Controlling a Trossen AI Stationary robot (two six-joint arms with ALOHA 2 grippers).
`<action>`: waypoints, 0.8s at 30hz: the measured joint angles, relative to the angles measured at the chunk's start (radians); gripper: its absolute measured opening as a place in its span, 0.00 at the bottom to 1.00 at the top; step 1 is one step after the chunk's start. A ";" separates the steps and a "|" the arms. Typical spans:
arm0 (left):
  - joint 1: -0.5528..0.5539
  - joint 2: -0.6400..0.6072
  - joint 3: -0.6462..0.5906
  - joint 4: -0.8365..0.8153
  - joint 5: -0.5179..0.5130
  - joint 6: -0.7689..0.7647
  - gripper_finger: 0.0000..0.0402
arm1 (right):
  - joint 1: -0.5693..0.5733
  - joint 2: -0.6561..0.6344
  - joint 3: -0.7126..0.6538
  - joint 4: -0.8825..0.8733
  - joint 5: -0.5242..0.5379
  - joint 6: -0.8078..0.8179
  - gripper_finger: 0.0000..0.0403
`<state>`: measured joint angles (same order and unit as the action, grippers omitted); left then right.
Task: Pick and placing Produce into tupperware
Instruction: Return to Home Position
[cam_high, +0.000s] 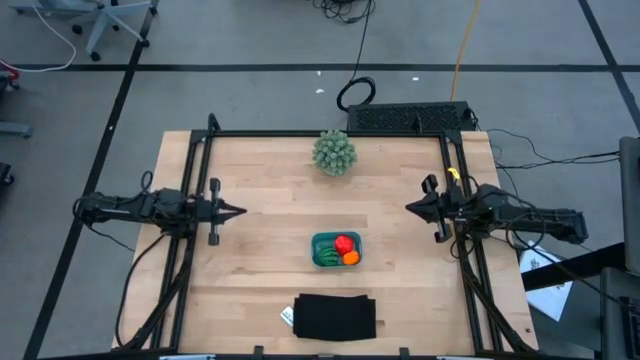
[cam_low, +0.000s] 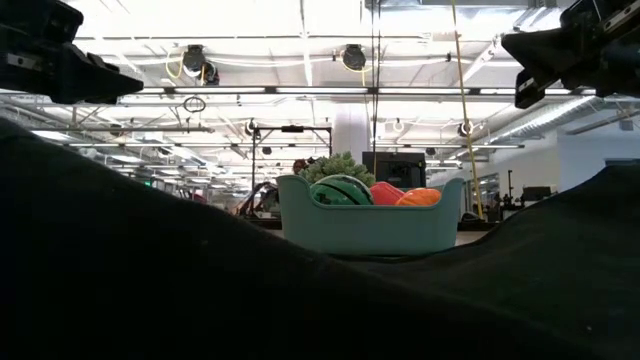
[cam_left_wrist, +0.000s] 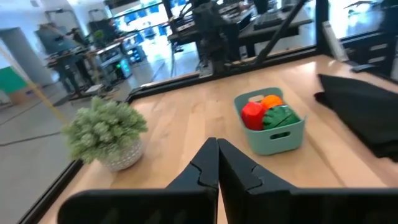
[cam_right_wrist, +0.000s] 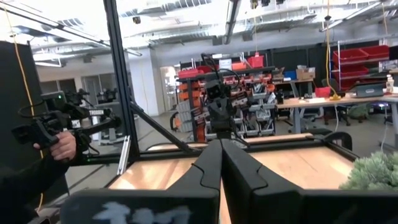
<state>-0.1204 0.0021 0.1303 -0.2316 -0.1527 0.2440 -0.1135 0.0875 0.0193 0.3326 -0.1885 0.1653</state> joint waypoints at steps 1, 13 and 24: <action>0.000 0.000 0.000 -0.002 -0.012 -0.004 0.00 | 0.000 -0.003 0.000 -0.012 0.000 -0.001 0.00; 0.000 0.000 0.000 0.001 -0.029 -0.024 0.00 | 0.000 -0.038 0.000 -0.080 0.000 -0.037 0.00; 0.000 0.000 0.000 -0.002 -0.029 -0.040 0.02 | 0.000 -0.055 0.000 -0.092 0.000 -0.046 0.00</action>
<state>-0.1204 0.0021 0.1307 -0.2336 -0.1822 0.2042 -0.1139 0.0330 0.0193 0.2409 -0.1888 0.1190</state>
